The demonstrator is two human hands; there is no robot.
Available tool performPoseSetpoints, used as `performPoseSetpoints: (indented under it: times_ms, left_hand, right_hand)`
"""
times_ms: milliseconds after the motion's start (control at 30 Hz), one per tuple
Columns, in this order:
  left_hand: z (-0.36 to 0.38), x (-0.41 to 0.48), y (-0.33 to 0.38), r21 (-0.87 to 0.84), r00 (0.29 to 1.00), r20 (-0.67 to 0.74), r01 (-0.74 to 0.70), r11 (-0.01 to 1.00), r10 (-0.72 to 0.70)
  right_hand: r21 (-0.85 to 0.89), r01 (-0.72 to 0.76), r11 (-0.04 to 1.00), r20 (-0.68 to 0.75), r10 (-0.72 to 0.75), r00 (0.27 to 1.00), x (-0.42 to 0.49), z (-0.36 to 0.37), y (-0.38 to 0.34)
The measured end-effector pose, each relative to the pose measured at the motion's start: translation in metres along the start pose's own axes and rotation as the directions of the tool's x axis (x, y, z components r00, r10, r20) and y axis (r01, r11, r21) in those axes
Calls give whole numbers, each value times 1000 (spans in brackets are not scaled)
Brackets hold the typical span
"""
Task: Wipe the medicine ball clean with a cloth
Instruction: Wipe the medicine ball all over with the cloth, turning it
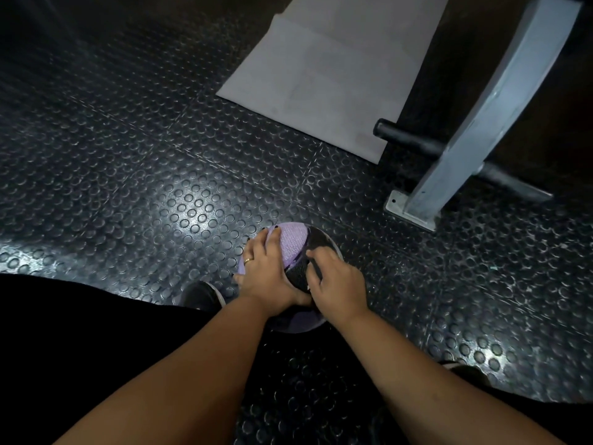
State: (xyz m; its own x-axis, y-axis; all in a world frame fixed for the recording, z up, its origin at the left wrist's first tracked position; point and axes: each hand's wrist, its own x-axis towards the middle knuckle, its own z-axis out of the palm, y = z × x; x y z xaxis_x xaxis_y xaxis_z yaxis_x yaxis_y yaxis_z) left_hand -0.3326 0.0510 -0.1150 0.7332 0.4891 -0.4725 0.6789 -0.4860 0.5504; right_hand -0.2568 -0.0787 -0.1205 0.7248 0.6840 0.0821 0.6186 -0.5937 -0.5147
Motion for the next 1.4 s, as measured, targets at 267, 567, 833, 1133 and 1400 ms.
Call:
performPoseSetpoints:
  times_ms: [267, 567, 833, 1133, 1400]
  left_hand:
    - [0, 6, 11, 23, 998, -21, 65, 998, -65]
    - [-2, 18, 16, 8, 998, -39, 49, 999, -48]
    - [-7, 29, 23, 2, 997, -10, 81, 997, -81]
    - [0, 25, 18, -12, 992, -55, 116, 993, -116]
    - [-7, 31, 11, -122, 976, -105, 180, 976, -193]
  right_hand:
    - [-102, -263, 959, 19, 266, 964, 54, 2, 18]
    - [73, -309, 948, 158, 295, 942, 68, -1, 38]
    - [245, -92, 965, 32, 86, 996, 18, -9, 33]
    - [99, -343, 934, 165, 325, 931, 75, 3, 62]
    - [282, -247, 927, 61, 240, 969, 23, 3, 32]
